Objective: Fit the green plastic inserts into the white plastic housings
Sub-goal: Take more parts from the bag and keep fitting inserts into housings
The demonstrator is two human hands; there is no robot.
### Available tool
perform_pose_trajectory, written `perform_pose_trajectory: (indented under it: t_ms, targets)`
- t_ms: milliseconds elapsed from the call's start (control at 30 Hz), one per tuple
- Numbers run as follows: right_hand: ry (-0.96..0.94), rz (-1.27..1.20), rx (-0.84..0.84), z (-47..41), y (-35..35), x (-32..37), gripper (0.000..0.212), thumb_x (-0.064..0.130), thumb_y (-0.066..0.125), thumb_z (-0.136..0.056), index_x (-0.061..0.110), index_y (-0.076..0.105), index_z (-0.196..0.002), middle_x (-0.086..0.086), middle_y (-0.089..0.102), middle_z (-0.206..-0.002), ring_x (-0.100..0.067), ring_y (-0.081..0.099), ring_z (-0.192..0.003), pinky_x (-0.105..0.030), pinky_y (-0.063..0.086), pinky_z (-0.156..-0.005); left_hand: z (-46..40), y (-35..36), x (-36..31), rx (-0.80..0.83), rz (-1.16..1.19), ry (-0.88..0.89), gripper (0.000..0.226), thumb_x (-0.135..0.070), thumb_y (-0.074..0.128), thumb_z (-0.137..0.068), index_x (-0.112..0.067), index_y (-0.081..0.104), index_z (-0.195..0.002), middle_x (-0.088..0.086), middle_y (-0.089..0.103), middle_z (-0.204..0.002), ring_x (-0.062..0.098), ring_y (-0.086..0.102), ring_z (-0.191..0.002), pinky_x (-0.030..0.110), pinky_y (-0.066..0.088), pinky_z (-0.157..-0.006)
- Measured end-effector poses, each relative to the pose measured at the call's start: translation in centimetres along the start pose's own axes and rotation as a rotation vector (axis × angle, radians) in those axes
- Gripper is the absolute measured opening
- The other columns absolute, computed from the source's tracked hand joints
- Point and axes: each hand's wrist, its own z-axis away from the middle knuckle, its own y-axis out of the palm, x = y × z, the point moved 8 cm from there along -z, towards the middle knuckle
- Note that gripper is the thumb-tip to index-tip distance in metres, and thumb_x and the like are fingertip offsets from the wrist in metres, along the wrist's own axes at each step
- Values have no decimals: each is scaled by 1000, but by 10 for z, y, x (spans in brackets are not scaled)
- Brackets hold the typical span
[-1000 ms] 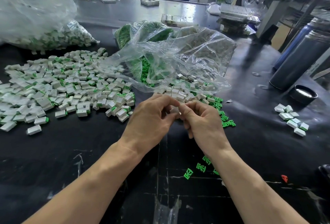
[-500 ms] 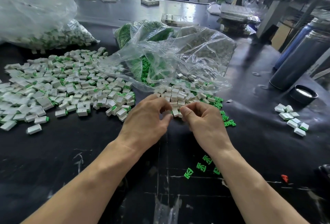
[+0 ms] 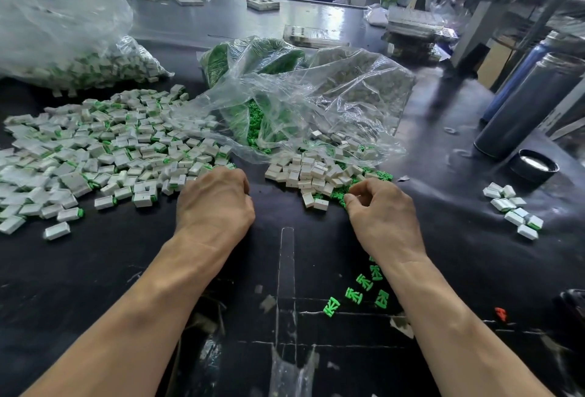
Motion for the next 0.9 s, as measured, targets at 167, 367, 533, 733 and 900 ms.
perform_pose_trajectory:
  t_ms: [167, 367, 533, 733, 900]
  targets:
    - [-17, 95, 16, -1, -2, 0, 28, 37, 72, -94, 25, 72, -119, -1, 69, -112, -26, 65, -105, -36, 51, -91, -5, 1, 9, 23, -85, -41, 21, -25, 61, -94, -25, 72, -111, 5, 67, -116, 29, 65, -107, 38, 49, -91]
    - [-37, 152, 41, -1, -2, 4, 33, 38, 70, -96, 25, 70, -125, -3, 65, -118, -27, 64, -109, -37, 50, -91, -4, 7, -1, -29, 50, 40, 25, -22, 63, -95, -24, 67, -119, 4, 59, -116, 27, 59, -108, 39, 45, -96]
    - [-36, 179, 57, -1, -2, 5, 36, 40, 70, -96, 25, 68, -128, -3, 65, -122, -28, 64, -112, -39, 50, -95, 0, 18, -25, -59, 238, 168, 43, -12, 59, -95, -19, 59, -137, 4, 61, -129, 26, 55, -120, 38, 37, -107]
    - [-40, 229, 79, 0, -1, 9, 38, 40, 69, -96, 23, 66, -130, -6, 63, -124, -31, 63, -115, -41, 50, -96, 2, 40, -39, 85, 200, 219, 64, -6, 49, -93, -22, 40, -154, 2, 43, -158, 24, 38, -144, 43, 21, -121]
    - [-51, 239, 100, 1, 1, 12, 32, 39, 67, -97, 26, 67, -127, -3, 62, -126, -30, 62, -116, -43, 50, -98, 7, 31, -44, 45, 295, 252, 58, -5, 51, -95, -23, 47, -150, -3, 54, -148, 20, 46, -135, 37, 24, -114]
